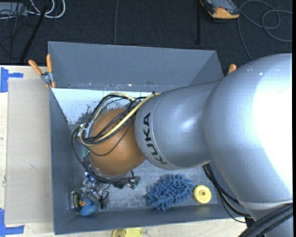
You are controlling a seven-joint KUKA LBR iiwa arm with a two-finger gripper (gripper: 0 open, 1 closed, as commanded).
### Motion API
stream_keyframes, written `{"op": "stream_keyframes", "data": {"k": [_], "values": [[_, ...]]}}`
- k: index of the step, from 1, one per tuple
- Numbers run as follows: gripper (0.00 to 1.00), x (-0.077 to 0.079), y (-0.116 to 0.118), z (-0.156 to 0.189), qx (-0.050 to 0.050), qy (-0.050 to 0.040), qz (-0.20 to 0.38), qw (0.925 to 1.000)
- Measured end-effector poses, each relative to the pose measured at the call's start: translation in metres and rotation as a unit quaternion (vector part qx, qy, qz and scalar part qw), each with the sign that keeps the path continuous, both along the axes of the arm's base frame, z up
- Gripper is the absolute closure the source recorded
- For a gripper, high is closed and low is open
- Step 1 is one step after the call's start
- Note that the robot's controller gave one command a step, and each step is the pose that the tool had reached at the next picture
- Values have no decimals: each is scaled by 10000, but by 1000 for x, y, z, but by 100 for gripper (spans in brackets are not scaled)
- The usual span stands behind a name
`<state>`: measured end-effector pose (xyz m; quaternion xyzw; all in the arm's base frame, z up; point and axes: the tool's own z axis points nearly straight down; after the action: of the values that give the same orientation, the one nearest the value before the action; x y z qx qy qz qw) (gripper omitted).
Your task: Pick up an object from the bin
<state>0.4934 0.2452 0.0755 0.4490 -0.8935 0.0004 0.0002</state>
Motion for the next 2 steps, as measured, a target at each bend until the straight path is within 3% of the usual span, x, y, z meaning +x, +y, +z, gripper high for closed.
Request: {"op": "stream_keyframes", "data": {"k": [2], "values": [[100,-2,1,30,-1,22,2,10000]]}}
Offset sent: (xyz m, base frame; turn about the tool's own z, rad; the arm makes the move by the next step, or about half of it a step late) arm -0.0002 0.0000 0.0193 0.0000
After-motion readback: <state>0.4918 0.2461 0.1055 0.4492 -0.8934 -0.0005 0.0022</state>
